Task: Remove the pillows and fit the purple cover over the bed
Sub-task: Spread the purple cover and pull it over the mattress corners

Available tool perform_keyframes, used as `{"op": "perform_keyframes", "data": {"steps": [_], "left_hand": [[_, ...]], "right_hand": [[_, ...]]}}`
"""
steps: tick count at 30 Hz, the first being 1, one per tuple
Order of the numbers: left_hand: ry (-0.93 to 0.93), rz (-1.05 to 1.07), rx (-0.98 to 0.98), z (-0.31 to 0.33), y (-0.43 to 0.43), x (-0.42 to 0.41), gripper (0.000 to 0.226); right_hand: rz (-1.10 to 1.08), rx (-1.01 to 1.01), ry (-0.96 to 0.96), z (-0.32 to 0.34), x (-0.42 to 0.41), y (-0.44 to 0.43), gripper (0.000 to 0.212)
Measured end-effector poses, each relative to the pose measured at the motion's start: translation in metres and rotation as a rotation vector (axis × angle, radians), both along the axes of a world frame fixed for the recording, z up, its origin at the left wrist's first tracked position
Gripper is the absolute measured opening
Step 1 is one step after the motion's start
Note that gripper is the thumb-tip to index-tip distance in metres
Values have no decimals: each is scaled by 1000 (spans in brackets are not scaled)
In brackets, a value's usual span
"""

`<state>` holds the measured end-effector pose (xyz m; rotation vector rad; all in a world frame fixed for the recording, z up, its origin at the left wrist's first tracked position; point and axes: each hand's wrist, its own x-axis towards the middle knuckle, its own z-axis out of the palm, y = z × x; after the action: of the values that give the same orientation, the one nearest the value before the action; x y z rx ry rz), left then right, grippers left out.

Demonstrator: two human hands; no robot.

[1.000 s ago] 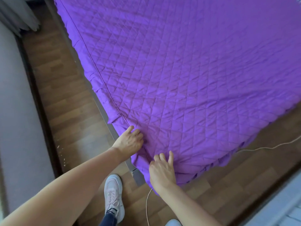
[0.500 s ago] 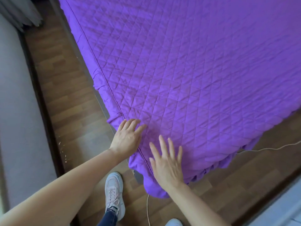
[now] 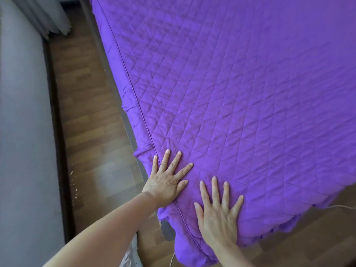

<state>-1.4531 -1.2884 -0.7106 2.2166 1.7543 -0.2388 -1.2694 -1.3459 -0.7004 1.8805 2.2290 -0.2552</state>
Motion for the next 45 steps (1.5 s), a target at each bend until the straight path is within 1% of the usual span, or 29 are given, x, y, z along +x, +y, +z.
{"op": "perform_keyframes", "data": {"steps": [5,13,18,22,24,28,32,36,37,41,44,45], "left_hand": [[38,-9,86,-10,-5,-3,52],[-100,-31,265,-18,-9,-7,48],[-115,-114,365,-24,-6,-15,48],[-136,-195,466,-40,-5,-20,49],[-164,-190,495,-44,-4,-22,49],[-208,-193,554,-53,-4,-21,47],[-263,-189,595,-58,-8,-23,49],[-345,-151,596,-56,-13,-22,59],[-359,-147,597,-57,-15,-22,61],[-457,-153,606,-62,-23,-25,62],[-565,-184,623,-68,-31,-30,58],[-607,-196,633,-71,-35,-33,56]], "right_hand": [[-28,31,29,-5,-1,1,62],[11,192,-45,-23,-3,-3,67],[25,215,-24,-25,-5,-4,64],[75,192,1,-26,-2,-8,56],[72,207,-14,-27,-2,-8,61],[52,194,-52,-29,-2,-9,55],[80,195,-23,-29,-2,-10,67],[57,202,-2,-25,-3,-12,75],[49,198,3,-25,-4,-15,73],[-4,179,19,-23,-4,-23,53],[-32,228,87,-26,-5,-32,50],[-30,263,109,-29,-6,-37,53]]}}
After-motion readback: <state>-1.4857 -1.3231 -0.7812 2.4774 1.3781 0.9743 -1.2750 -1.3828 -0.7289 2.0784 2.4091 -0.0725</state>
